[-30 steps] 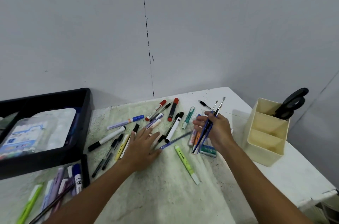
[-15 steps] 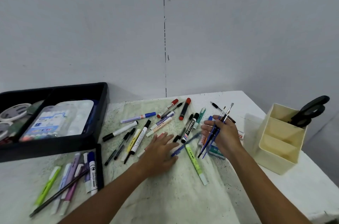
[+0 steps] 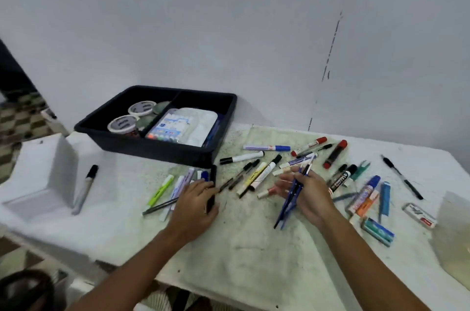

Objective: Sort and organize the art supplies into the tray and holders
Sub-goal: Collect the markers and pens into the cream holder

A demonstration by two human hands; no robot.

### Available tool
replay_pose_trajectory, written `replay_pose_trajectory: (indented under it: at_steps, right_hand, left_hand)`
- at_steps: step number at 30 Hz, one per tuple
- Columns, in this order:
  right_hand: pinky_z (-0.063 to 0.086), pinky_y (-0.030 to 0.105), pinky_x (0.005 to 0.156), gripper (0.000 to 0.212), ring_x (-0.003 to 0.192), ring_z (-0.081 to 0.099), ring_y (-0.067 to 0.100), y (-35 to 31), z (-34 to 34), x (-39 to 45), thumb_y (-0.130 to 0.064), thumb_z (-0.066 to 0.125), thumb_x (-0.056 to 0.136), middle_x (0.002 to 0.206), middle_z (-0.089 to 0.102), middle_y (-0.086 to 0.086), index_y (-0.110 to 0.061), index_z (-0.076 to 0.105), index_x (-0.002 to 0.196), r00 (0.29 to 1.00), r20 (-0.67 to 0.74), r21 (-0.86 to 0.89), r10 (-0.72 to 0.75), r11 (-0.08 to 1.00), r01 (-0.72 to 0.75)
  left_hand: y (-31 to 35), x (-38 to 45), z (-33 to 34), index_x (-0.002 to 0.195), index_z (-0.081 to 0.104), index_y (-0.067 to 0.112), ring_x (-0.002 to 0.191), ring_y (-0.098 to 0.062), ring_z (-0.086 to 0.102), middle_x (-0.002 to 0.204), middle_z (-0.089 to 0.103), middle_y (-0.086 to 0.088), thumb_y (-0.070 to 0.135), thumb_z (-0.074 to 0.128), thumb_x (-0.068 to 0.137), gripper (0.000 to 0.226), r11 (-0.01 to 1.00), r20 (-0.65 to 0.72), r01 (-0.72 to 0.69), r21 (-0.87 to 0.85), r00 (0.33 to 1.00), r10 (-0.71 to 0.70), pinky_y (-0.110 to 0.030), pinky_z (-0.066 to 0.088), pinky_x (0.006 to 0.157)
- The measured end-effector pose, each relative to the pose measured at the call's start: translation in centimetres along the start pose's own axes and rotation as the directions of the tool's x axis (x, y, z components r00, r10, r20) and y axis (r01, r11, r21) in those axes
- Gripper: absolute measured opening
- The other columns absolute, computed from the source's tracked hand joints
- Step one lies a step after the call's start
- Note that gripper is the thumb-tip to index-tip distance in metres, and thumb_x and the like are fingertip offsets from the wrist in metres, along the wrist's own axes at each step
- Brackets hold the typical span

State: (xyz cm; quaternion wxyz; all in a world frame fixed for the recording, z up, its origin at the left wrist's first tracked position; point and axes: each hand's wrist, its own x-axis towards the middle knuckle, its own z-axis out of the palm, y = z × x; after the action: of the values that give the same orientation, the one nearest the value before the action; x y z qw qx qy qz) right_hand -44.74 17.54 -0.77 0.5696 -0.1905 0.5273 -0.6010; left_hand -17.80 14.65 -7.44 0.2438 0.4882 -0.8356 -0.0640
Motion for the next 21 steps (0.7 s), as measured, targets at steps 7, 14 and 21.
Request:
replay_pose_trajectory:
  at_steps: [7,14,21]
  right_hand:
    - [0.058,0.042,0.059,0.017,0.065,0.068,0.033,5.6,9.1,-0.3,-0.001,0.035,0.101,0.077,0.065,0.019,-0.004,0.051,0.1,0.953,0.232,-0.115,0.193,0.979,-0.17]
    - [0.057,0.048,0.067,0.019,0.077,0.068,0.039,8.5,14.0,-0.6,-0.005,0.033,0.103,0.094,0.063,0.025,-0.001,0.051,0.103,0.919,0.237,-0.237,0.314,0.936,-0.259]
    - [0.054,0.054,0.078,0.018,0.08,0.067,0.043,7.7,14.6,0.7,-0.007,0.03,0.103,0.097,0.056,0.024,-0.004,0.048,0.105,0.955,0.118,-0.243,0.272,0.941,-0.237]
  left_hand:
    - [-5.9,-5.0,-3.0,0.123,0.063,0.011,0.123,-0.034,0.052,0.13,0.059,-0.012,0.043,0.039,0.089,0.052,0.966,0.013,0.214,0.143,0.976,-0.218,-0.059,0.042,0.097]
    - [-8.5,-5.7,-3.0,0.148,0.03,0.025,0.148,-0.022,0.006,0.158,0.018,-0.001,0.065,-0.011,0.088,0.082,0.967,0.122,0.218,0.13,0.965,-0.234,-0.05,0.009,0.118]
    - [-10.7,-4.6,-3.5,0.135,0.053,0.023,0.146,-0.025,0.016,0.156,0.026,-0.004,0.057,0.016,0.09,0.068,0.973,0.075,0.226,0.054,0.97,-0.23,-0.047,0.011,0.117]
